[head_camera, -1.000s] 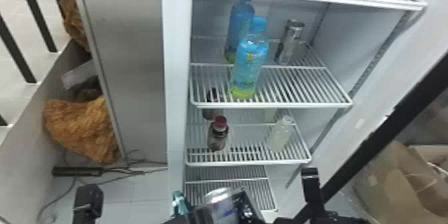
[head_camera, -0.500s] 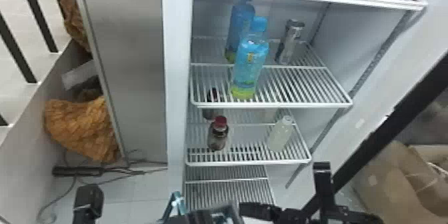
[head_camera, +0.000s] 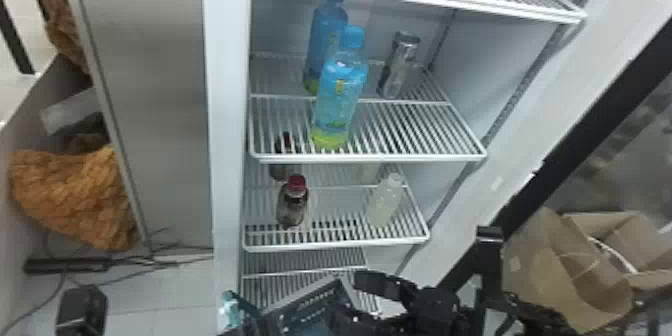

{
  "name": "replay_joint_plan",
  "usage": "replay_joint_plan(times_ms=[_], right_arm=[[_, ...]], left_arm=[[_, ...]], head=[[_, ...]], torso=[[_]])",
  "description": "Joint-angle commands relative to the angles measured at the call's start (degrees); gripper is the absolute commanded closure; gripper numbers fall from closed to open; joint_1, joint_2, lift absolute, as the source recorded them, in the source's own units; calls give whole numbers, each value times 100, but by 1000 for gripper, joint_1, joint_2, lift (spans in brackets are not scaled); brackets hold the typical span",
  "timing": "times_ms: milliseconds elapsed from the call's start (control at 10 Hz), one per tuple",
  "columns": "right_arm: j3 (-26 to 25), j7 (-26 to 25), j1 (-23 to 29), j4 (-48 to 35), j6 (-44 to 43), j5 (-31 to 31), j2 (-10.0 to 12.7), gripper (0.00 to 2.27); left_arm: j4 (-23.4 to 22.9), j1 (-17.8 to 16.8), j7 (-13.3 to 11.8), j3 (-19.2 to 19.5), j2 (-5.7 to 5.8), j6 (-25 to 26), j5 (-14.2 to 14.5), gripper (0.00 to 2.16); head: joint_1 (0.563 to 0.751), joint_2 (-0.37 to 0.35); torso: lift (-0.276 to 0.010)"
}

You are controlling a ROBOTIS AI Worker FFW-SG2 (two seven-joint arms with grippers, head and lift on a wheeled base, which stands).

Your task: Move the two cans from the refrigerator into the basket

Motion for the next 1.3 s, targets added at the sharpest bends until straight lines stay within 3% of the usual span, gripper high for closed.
replay_joint_plan(times_ms=[0, 500, 1200], right_arm=[[-62, -35, 0, 49, -135, -307, 31, 130], [-302, -264, -56, 176, -1134, -1061, 146, 127], [-1010, -1037, -154, 92, -2680, -1039, 427, 122]], left_arm=[[0, 0, -2, 0, 0, -5, -1, 1197], [0, -14, -2, 11, -26, -19, -12, 1197], [0, -141, 16, -23, -26, -89, -12, 1197]], head=[[695, -288], [695, -276], [695, -350]], torso=[[-35], [-35], [-35]])
